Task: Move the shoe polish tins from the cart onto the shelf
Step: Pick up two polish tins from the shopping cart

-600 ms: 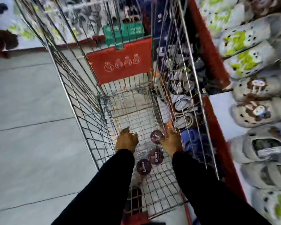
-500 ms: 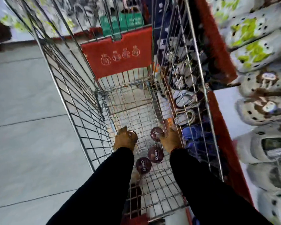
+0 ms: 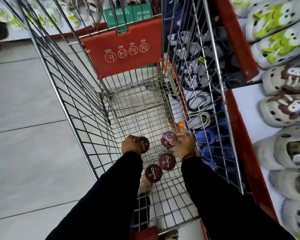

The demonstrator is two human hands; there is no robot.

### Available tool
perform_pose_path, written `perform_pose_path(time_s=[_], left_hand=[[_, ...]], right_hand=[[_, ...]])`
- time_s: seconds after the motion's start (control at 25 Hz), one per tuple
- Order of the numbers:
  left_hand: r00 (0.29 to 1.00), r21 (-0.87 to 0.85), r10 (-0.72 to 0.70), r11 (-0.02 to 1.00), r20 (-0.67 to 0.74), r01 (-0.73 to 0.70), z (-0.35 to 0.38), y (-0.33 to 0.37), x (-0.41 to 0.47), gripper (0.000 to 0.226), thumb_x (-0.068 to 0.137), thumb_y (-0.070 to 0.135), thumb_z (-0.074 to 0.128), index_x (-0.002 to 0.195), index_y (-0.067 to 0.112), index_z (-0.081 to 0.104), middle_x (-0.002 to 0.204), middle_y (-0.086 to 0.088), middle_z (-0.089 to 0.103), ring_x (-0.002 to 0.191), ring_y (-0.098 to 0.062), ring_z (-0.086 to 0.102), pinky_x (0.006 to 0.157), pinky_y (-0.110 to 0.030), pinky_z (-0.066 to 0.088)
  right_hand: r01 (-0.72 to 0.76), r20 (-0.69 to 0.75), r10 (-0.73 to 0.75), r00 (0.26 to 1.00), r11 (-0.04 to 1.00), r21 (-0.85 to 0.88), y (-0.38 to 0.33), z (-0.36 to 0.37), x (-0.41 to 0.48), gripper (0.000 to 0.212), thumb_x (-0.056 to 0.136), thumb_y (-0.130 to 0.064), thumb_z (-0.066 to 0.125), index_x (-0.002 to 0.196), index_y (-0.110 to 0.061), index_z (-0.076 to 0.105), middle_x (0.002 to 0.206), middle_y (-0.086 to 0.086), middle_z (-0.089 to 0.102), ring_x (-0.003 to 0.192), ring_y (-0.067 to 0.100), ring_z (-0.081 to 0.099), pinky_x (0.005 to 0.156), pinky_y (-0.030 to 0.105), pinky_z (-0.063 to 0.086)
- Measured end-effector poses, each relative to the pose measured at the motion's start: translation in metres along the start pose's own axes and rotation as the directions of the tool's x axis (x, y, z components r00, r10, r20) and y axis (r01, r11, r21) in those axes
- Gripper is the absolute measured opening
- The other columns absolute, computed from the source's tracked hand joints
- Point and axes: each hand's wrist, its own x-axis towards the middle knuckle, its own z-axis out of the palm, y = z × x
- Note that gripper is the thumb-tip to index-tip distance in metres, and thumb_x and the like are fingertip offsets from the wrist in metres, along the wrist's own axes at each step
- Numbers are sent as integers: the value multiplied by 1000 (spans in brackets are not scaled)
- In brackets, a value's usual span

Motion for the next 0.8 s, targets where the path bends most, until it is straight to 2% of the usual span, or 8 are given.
perform_pose_path(time_s=[0.2,0.36,0.52,0.6,0.64,0.68,0.72,0.8], left_hand=[[999,-228,-40,973,-31,32,-28,10,-47,32,81,21,68,112,15,73,114,-11,75,112,-28,66,95,-31,50],[998,-371,17,928,-63,-39,-65,22,-104,34,72,20,75,106,18,76,103,-9,78,101,-28,72,93,-36,57],[980,-456,162,868,-115,-197,-108,38,-171,29,82,18,70,109,12,73,104,-13,76,96,-29,74,84,-34,57],[957,-493,242,821,-158,-288,-125,47,-204,25,83,15,70,106,6,72,101,-18,76,71,-16,76,68,-31,61],[943,-499,285,800,-172,-333,-132,52,-222,24,84,12,69,106,2,71,96,-17,75,50,-6,69,54,-23,56],[926,-503,334,778,-176,-377,-139,58,-241,21,86,9,68,104,-1,69,90,-13,72,39,-2,60,47,-17,51],[913,-527,375,749,-160,-401,-146,63,-260,25,86,9,68,108,-3,69,87,-12,68,42,-6,58,51,-17,53],[881,-570,458,695,-119,-438,-157,77,-294,31,81,16,73,109,4,71,89,-14,70,69,-23,67,76,-35,60]], right_hand=[[-146,65,131,989,913,380,-23,-38,-35,32,81,1,72,112,4,65,112,20,70,92,30,69,57,28,62],[-115,58,100,993,817,566,-55,-80,-89,34,77,0,75,110,1,66,113,20,72,96,30,71,82,46,61],[-38,40,15,999,723,689,-89,-136,-151,35,79,-3,73,113,-3,65,101,8,72,89,23,73,65,25,62],[12,4,-22,1000,664,747,-101,-166,-177,38,81,-1,72,117,2,63,110,14,71,91,26,72,62,22,61],[41,-20,-41,999,635,772,-107,-183,-191,39,81,1,72,118,5,62,111,18,70,92,28,71,62,22,61],[83,-55,-65,996,616,783,-111,-201,-207,39,82,2,71,119,8,62,110,21,69,94,29,69,61,21,61],[120,-85,-86,993,588,800,-114,-219,-223,38,81,2,71,118,9,62,111,23,69,94,30,69,60,21,61],[197,-143,-140,980,549,812,-123,-257,-255,35,81,0,72,115,7,64,109,22,71,85,24,71,61,21,61]])
